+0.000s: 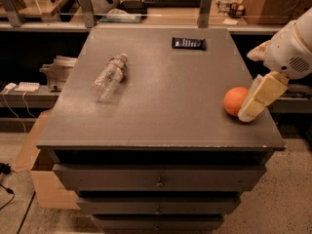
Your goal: Move orange near rxbar blueberry
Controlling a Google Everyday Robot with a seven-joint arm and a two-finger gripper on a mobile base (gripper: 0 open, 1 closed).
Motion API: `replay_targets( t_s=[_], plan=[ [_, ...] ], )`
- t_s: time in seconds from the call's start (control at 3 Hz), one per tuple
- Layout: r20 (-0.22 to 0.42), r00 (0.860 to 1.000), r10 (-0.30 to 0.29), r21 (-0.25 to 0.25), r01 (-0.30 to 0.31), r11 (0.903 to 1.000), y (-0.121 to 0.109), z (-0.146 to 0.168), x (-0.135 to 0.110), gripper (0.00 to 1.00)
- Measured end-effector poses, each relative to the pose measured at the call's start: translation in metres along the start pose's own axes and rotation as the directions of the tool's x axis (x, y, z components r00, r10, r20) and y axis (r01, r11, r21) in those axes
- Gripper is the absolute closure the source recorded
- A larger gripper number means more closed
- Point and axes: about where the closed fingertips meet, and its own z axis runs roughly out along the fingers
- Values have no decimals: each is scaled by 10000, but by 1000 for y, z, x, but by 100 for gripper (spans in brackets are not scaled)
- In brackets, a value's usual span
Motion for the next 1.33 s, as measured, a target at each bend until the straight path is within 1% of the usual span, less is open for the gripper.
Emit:
replay_targets(
  t_s=[0.33, 0.67, 1.33],
  plan=[
    [59, 9998, 199, 174, -200, 9996, -9, 16, 7, 0],
    [-200, 9993, 307, 252, -302, 9992, -14, 30, 19, 0],
    [-839, 9952, 501, 49, -499, 9987, -16, 56, 37, 0]
  ],
)
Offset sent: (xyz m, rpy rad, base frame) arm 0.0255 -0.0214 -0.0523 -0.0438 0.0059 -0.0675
